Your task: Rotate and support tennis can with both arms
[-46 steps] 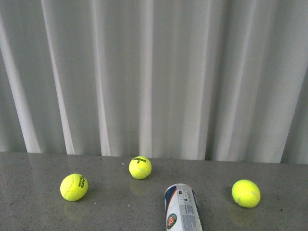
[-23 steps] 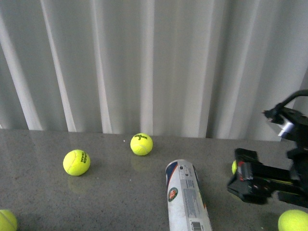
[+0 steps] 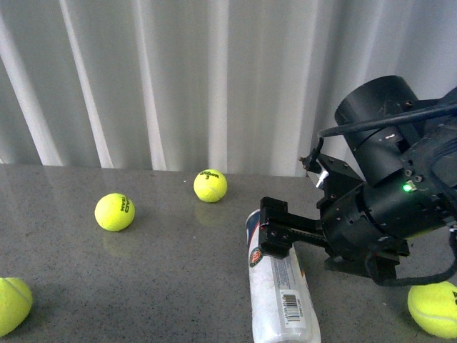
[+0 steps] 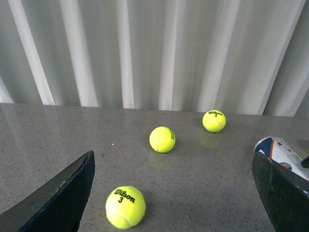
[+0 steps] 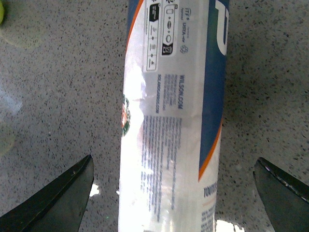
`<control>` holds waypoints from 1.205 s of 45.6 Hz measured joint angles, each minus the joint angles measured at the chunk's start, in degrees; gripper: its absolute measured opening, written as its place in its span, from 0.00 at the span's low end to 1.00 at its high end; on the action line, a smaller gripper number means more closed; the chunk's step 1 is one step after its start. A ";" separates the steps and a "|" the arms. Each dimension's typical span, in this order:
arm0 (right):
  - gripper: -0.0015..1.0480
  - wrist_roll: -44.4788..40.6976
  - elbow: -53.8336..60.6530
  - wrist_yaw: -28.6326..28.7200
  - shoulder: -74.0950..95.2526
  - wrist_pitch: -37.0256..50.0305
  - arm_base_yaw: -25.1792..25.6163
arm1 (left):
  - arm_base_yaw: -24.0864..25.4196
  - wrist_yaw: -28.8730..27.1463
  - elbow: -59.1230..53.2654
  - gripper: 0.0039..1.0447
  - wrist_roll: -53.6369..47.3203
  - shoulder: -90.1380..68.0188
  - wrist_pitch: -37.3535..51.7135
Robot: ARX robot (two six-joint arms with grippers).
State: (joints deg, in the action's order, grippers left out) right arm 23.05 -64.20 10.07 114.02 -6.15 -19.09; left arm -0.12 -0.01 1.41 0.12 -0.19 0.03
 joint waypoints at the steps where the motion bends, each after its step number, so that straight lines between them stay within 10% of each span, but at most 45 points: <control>1: 0.93 0.13 -0.33 -0.07 0.28 -0.07 -0.07 | 0.00 0.00 0.00 0.94 0.00 0.00 0.00; 23: 0.92 1.18 -9.55 -0.35 12.57 -2.64 -1.95 | 0.00 0.00 0.00 0.94 0.00 0.00 0.00; 39: 0.55 -4.20 -9.60 1.01 12.83 -2.45 -2.14 | 0.00 0.00 0.00 0.94 0.00 0.00 0.00; 49: 0.37 -16.26 -6.38 -1.36 10.29 0.04 -2.73 | 0.00 0.00 0.00 0.94 0.00 0.00 0.00; 55: 0.26 -38.21 -2.10 -2.32 6.40 3.28 -4.28 | 0.00 0.00 0.00 0.94 0.00 0.00 0.00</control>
State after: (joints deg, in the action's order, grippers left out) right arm -15.16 -66.30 7.75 120.42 -2.87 -23.38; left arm -0.12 -0.01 1.41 0.12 -0.19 0.03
